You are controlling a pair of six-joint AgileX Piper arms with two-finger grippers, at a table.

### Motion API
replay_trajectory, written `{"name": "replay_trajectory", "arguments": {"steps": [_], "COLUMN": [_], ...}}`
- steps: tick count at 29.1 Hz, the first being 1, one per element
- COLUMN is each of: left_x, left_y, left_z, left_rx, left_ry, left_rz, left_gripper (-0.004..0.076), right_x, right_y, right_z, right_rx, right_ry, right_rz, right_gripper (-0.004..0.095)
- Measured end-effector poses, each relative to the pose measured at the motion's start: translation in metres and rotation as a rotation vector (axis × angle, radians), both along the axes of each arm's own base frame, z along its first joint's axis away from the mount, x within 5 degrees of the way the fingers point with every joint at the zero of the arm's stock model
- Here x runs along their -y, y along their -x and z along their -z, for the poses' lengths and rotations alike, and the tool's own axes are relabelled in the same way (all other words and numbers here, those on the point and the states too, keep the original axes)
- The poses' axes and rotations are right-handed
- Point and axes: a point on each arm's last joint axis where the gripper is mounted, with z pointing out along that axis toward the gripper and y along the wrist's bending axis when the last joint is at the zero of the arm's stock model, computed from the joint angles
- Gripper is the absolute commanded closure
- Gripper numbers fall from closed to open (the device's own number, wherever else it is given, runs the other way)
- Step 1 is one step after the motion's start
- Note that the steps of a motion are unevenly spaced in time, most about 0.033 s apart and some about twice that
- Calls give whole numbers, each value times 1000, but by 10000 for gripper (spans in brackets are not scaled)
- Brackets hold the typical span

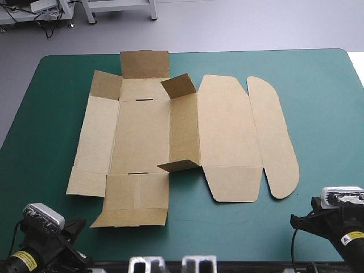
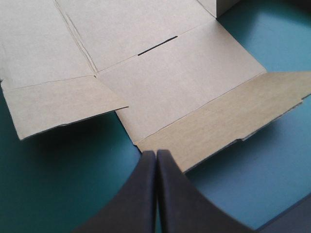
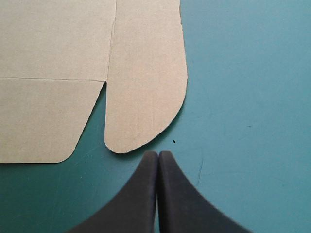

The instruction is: Fold the box

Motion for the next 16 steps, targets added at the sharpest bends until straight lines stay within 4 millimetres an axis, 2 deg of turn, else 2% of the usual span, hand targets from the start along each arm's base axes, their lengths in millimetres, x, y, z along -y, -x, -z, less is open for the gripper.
{"name": "replay_trajectory", "arguments": {"steps": [11,16], "left_x": [0,1], "left_y": [-1,-4], "left_z": [-2,-17], "left_rx": [12,26], "left_ry": [-2,-5], "left_rz": [-4,1], "left_gripper": [734,734], "right_x": [0,0], "right_y": [0,0], "right_z": [0,0], "right_rx": [0,0], "right_ry": [0,0], "right_rz": [0,0], "right_gripper": [928,928]}}
